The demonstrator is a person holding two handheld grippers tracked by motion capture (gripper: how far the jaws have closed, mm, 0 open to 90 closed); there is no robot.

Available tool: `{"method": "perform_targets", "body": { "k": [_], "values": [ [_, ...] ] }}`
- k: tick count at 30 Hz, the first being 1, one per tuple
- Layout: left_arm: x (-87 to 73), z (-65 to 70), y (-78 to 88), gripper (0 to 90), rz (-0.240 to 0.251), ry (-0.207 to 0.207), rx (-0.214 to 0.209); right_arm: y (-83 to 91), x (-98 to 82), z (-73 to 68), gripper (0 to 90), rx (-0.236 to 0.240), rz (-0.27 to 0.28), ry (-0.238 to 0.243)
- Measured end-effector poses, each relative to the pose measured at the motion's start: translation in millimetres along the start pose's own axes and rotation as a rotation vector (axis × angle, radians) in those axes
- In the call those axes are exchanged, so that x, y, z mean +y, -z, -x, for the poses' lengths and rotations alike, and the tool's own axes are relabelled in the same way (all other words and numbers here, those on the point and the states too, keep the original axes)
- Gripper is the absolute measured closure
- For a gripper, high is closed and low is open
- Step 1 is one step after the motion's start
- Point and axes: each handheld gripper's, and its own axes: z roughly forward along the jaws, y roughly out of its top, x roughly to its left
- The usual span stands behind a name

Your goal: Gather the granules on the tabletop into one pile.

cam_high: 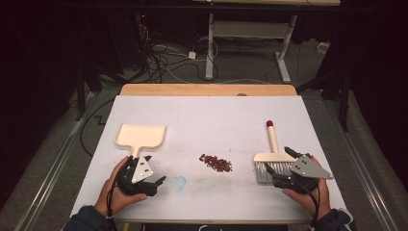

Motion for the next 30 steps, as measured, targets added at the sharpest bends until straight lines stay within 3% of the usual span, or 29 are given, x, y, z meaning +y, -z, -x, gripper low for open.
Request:
{"method": "perform_targets", "body": {
  "k": [30],
  "values": [
    [1.2,-1.4,-3.7,16.6,-0.019,-0.004,0.005,0.5,0.7,-0.2,19.5,-0.009,0.001,0.029]
  ]
}}
